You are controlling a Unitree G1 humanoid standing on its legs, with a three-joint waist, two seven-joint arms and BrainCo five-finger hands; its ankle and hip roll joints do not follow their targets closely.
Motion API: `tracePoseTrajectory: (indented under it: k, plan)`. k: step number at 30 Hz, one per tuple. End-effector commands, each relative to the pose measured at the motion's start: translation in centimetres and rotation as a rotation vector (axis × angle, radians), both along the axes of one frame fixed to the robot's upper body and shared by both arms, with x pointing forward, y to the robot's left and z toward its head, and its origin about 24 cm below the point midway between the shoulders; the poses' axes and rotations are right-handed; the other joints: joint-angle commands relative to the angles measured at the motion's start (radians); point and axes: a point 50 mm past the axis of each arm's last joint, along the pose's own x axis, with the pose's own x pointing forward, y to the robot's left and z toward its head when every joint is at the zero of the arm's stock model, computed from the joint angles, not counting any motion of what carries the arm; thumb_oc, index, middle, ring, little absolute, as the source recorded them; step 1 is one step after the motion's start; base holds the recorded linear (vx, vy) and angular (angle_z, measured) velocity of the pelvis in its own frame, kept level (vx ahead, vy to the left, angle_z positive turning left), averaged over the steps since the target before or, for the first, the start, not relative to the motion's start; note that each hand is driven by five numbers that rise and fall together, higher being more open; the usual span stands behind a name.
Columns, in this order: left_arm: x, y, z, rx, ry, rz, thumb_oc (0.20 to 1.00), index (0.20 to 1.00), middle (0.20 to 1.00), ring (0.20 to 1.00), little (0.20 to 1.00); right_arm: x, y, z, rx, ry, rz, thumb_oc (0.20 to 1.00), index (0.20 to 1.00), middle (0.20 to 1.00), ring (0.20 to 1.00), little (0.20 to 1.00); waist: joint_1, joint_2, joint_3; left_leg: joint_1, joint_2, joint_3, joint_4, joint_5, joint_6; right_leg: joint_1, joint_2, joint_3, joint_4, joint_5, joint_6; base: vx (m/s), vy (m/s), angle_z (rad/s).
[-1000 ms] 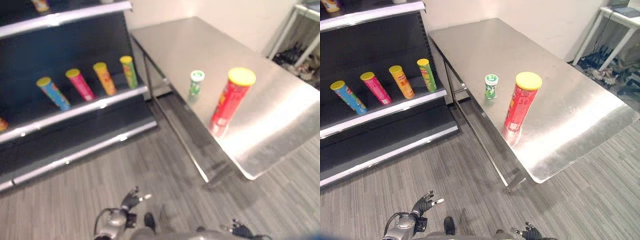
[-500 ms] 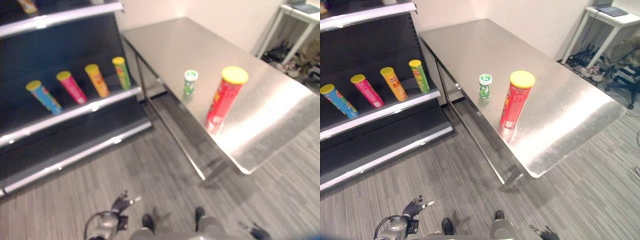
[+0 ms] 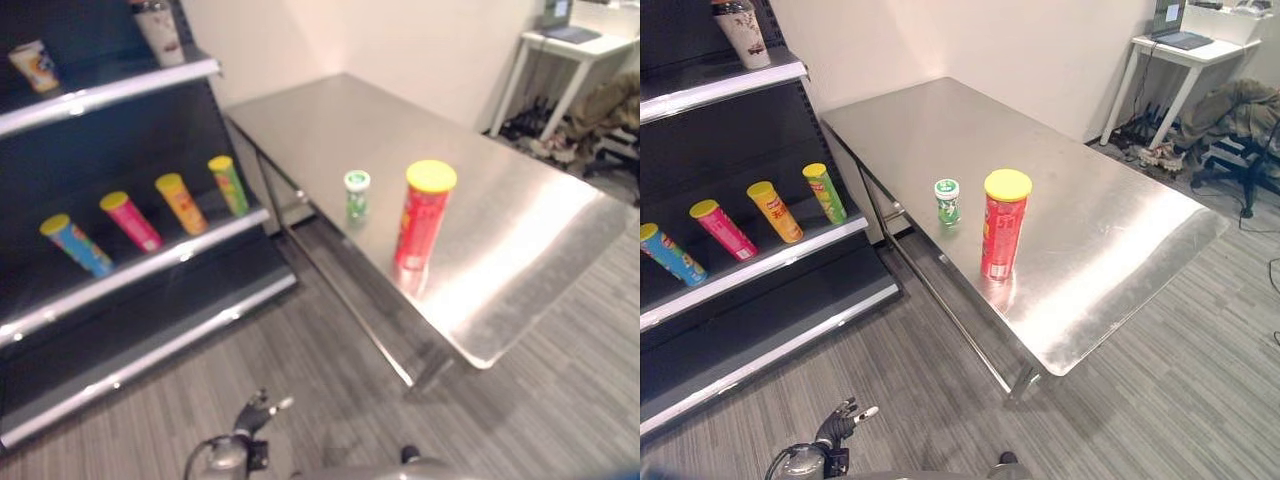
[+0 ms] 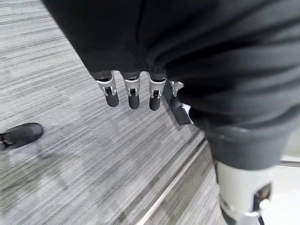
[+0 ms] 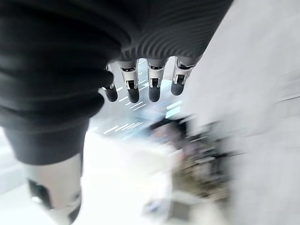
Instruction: Put the goods on the table back onto the shelves and tidy them up.
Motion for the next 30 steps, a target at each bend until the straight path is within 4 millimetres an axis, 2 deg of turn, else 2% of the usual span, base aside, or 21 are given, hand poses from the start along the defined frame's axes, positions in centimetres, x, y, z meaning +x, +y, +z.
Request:
tracePoseTrajectory:
  k: [1, 3, 5, 7, 9, 11, 13, 16, 23, 30]
  plan:
    - [1.6, 1.0, 0.5, 0.043, -0.025, -0.071, 1.0, 1.0, 1.0, 1.0, 1.0, 2.9, 3.0, 8.3, -0.29, -0.124, 0.202, 1.0, 1.0, 1.0, 1.0, 1.0, 0.043, -0.025, 0.016, 0.044, -0.018, 0.015, 0.008, -0.064, -0.026, 0.073, -0.002, -0.052, 0.014, -0.109, 0.053, 0.0, 0.0, 0.0]
    - [1.2, 0.7, 0.4, 0.028, -0.02, -0.081, 1.0, 1.0, 1.0, 1.0, 1.0, 4.3, 4.7, 10.3, -0.349, -0.142, 0.306, 1.0, 1.0, 1.0, 1.0, 1.0, 0.055, -0.029, 0.012, 0.045, -0.016, 0.014, 0.008, -0.063, -0.028, 0.076, -0.001, -0.055, 0.013, -0.109, 0.052, 0.0, 0.0, 0.0]
    - [0.8, 0.5, 0.3, 0.014, -0.015, -0.09, 1.0, 1.0, 1.0, 1.0, 1.0, 5.5, 6.6, 11.2, -0.388, -0.126, 0.424, 1.0, 1.0, 1.0, 1.0, 1.0, 0.068, -0.031, 0.009, 0.045, -0.016, 0.013, 0.008, -0.059, -0.03, 0.08, 0.001, -0.06, 0.014, -0.11, 0.051, -0.01, -0.008, 0.03]
    - [0.4, 0.4, 0.2, 0.004, -0.007, -0.096, 1.0, 1.0, 1.0, 1.0, 1.0, 6.6, 8.3, 11.4, -0.405, -0.115, 0.523, 1.0, 1.0, 1.0, 1.0, 1.0, 0.08, -0.033, 0.007, 0.045, -0.015, 0.008, 0.008, -0.057, -0.031, 0.082, 0.003, -0.064, 0.015, -0.11, 0.048, -0.02, -0.017, 0.09]
    - [0.3, 0.3, 0.1, -0.002, -0.005, -0.1, 1.0, 1.0, 1.0, 1.0, 1.0, 7.4, 9.1, 11.4, -0.417, -0.097, 0.557, 1.0, 1.0, 1.0, 1.0, 1.0, 0.083, -0.033, 0.005, 0.045, -0.014, 0.007, 0.008, -0.056, -0.032, 0.083, 0.004, -0.067, 0.015, -0.111, 0.047, -0.01, -0.013, 0.17]
    - [-0.2, 0.1, 0.0, -0.011, 0.011, -0.112, 1.0, 1.0, 1.0, 1.0, 1.0, 9.3, 10.3, 10.7, -0.459, 0.018, 0.612, 1.0, 1.0, 1.0, 1.0, 1.0, 0.103, -0.037, 0.001, 0.046, -0.013, 0.002, 0.008, -0.054, -0.033, 0.089, 0.006, -0.076, 0.015, -0.111, 0.045, -0.02, -0.02, 0.12]
    - [-0.3, 0.0, -0.1, -0.012, 0.016, -0.112, 1.0, 1.0, 1.0, 1.0, 1.0, 9.9, 10.6, 10.5, -0.47, 0.052, 0.619, 1.0, 1.0, 1.0, 1.0, 1.0, 0.108, -0.038, 0.0, 0.047, -0.012, -0.001, 0.008, -0.053, -0.033, 0.09, 0.007, -0.078, 0.015, -0.112, 0.044, 0.0, -0.004, 0.02]
    - [-0.5, -0.3, -0.2, -0.021, 0.023, -0.113, 1.0, 1.0, 1.0, 1.0, 1.0, 11.8, 11.6, 9.0, -0.464, 0.159, 0.678, 1.0, 1.0, 1.0, 1.0, 1.0, 0.129, -0.042, 0.0, 0.049, -0.012, -0.008, 0.008, -0.049, -0.034, 0.095, 0.008, -0.087, 0.015, -0.11, 0.041, -0.01, -0.005, 0.03]
    - [-0.8, -0.2, -0.3, -0.022, 0.033, -0.091, 1.0, 1.0, 1.0, 1.0, 1.0, 13.2, 13.9, 7.5, -0.47, 0.248, 0.798, 1.0, 1.0, 1.0, 1.0, 1.0, 0.147, -0.044, 0.0, 0.042, -0.011, -0.027, 0.008, -0.044, -0.038, 0.1, 0.01, -0.107, 0.018, -0.112, 0.037, -0.01, -0.008, 0.1]
    - [-1.2, -0.3, -0.5, -0.027, 0.049, -0.097, 1.0, 1.0, 1.0, 1.0, 1.0, 13.7, 14.6, 6.3, -0.491, 0.349, 0.854, 1.0, 1.0, 1.0, 1.0, 1.0, 0.156, -0.047, 0.002, 0.034, -0.012, -0.04, 0.008, -0.039, -0.046, 0.105, 0.008, -0.129, 0.02, -0.112, 0.036, 0.0, -0.007, 0.12]
